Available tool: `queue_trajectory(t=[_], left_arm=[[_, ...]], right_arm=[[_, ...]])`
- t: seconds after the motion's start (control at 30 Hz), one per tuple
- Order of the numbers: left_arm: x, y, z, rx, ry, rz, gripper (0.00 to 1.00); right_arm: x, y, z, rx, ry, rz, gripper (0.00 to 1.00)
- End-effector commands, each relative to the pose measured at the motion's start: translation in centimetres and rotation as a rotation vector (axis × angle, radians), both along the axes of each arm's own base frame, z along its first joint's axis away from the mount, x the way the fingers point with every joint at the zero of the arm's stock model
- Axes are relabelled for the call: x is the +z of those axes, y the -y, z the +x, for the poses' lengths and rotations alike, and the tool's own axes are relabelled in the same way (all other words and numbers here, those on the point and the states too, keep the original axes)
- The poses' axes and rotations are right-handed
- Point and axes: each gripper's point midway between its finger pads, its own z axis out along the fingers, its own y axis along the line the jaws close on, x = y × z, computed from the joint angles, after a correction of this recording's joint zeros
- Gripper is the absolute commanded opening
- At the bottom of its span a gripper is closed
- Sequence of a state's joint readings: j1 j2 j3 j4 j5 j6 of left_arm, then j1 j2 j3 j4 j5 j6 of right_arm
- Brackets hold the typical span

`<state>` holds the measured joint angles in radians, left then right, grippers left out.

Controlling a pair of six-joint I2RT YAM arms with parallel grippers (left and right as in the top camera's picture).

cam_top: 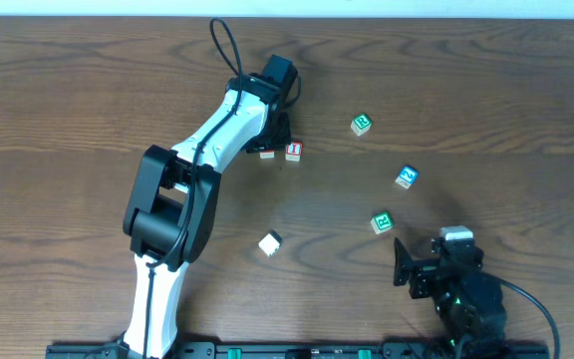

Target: Spell out Ai2

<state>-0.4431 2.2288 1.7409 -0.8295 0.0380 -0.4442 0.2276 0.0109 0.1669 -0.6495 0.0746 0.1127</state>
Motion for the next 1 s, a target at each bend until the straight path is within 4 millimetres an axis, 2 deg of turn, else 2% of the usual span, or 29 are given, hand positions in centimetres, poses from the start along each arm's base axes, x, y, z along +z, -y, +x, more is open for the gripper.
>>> queue_trajectory(t=[0.0, 0.37, 0.97], left_arm=[[-0.9, -0.2, -0.3, -0.067, -0.021, 0.025, 0.32], [-1.0, 0.5, -1.6, -0.109, -0.056, 0.033, 0.28], [-0.9, 0.9, -1.1, -0.11, -0.035, 0.015, 0.32]], right_arm=[[-0.4, 0.2, 0.0, -0.002, -0.006, -0.009, 0.99], [-0.4, 0.2, 0.0, -0.001, -0.006, -0.009, 0.99], [-0.4, 0.2, 0.0, -0.001, -0.006, -0.009, 0.99]])
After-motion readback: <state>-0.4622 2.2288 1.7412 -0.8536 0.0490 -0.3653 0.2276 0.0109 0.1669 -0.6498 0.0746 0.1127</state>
